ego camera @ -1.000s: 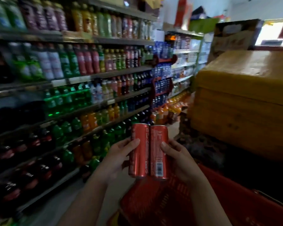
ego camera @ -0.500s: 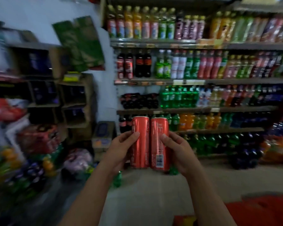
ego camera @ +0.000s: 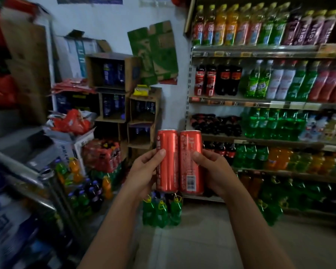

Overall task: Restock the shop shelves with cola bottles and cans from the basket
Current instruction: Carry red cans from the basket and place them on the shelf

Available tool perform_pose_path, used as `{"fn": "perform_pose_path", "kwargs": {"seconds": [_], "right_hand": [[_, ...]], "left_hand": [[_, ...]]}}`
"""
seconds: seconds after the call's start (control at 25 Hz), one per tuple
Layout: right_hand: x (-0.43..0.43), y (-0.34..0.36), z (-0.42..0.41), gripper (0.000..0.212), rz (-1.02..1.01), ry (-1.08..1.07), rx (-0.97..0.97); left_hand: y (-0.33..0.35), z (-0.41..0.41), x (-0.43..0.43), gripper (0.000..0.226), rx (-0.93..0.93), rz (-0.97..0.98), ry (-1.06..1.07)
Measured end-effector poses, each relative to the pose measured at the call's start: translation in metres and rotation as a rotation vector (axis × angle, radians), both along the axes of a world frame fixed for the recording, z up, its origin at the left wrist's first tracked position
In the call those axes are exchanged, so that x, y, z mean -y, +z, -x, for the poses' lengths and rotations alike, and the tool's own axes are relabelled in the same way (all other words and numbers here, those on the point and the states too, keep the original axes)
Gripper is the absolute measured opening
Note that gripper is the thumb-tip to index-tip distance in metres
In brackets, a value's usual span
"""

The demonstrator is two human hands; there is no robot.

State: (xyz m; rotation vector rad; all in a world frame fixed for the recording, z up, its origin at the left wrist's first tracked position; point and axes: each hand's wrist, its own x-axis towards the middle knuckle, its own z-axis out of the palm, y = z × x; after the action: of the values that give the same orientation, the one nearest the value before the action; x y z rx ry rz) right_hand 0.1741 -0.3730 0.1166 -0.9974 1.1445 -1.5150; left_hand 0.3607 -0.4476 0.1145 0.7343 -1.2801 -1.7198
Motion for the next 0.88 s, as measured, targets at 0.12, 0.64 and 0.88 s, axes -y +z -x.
{"fn": "perform_pose_path", "kwargs": {"seconds": [0.12,0.64,0.88], "right_hand": [[0.017,-0.001,0.009,0.034,-0.008,-0.030,-0.010],[0.069,-0.001,0.121,0.038,0.035,-0.221,0.036],[0.126,0.013,0.212,0.040,0.078,-0.256,-0.013]], "left_hand": [[0.001,0.009,0.022,0.046,0.016,-0.015,-0.045],[-0.004,0.146,0.101,0.043,-0.050,-0.043,-0.215],[0.005,0.241,0.162,0.044,-0.078,-0.014,-0.228]]}}
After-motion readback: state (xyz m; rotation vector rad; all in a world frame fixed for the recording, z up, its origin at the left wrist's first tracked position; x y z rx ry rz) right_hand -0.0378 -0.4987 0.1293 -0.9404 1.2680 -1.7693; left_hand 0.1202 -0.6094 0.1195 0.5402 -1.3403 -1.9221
